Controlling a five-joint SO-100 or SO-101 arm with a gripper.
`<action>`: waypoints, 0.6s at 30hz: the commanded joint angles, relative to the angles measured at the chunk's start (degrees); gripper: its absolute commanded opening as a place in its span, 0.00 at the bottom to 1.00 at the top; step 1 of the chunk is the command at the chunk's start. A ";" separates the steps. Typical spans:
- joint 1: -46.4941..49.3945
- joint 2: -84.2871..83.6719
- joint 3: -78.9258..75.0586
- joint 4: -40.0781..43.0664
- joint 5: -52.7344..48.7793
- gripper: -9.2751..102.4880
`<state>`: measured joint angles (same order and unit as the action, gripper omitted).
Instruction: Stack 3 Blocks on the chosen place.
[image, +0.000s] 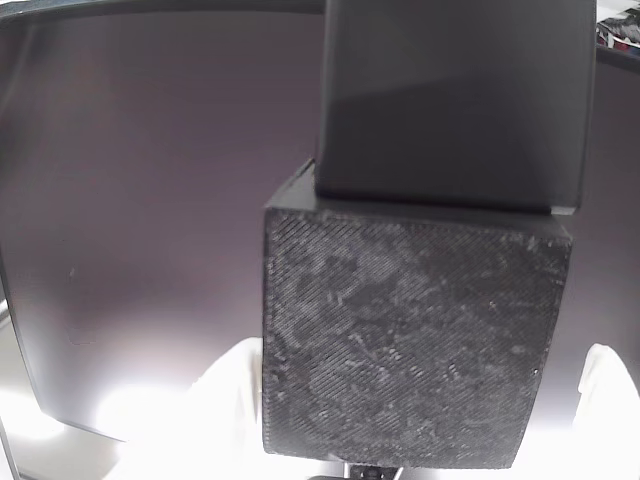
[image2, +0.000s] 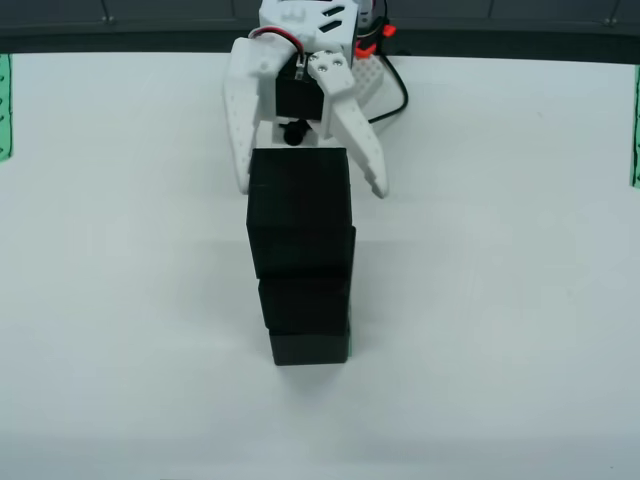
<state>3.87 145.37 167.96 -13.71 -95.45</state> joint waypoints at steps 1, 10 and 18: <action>0.44 1.14 -0.35 -1.41 -0.18 0.43; 0.53 1.76 -1.05 -2.37 -0.18 0.43; -0.53 6.68 -1.93 -2.37 0.70 0.43</action>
<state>3.87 149.24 167.96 -15.73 -95.10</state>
